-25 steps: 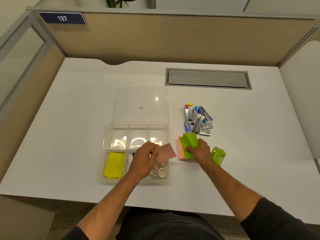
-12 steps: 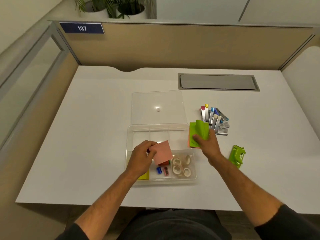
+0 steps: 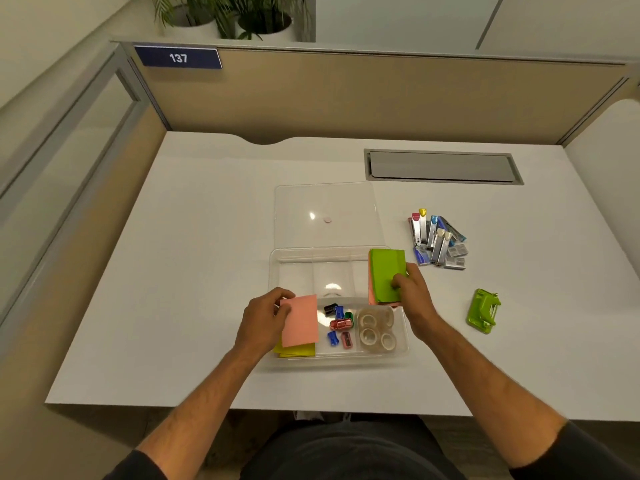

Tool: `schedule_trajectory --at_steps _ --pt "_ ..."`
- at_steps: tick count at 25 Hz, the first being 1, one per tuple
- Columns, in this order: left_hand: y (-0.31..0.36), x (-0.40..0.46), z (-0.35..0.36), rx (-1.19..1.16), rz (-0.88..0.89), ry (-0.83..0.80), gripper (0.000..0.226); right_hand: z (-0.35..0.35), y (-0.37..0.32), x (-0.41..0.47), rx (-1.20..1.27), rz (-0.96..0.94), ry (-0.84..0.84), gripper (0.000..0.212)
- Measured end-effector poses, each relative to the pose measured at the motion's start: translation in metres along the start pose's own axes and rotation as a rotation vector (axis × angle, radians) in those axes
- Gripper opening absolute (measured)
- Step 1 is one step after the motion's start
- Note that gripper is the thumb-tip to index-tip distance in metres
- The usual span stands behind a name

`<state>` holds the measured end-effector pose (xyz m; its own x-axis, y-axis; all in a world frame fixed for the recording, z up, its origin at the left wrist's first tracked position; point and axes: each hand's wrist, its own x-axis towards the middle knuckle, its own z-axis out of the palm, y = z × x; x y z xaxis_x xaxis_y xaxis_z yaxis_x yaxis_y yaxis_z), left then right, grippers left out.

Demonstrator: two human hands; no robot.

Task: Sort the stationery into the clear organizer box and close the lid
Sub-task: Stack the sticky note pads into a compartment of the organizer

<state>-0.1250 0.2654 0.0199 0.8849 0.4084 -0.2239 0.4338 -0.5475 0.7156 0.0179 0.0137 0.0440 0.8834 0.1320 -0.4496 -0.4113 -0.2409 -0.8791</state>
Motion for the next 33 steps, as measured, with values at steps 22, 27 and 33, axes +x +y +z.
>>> schedule_trajectory --at_steps 22,27,33 --pt "0.02 -0.004 0.01 -0.563 -0.167 -0.221 0.03 0.056 0.011 -0.031 -0.02 -0.014 -0.299 0.019" --pt "0.013 -0.009 0.002 -0.654 -0.213 -0.168 0.035 0.073 0.015 -0.033 -0.058 0.03 -0.296 0.012" --pt "-0.014 -0.015 -0.022 -0.633 -0.318 0.014 0.024 0.087 0.023 -0.028 -0.085 0.058 -0.193 0.02"
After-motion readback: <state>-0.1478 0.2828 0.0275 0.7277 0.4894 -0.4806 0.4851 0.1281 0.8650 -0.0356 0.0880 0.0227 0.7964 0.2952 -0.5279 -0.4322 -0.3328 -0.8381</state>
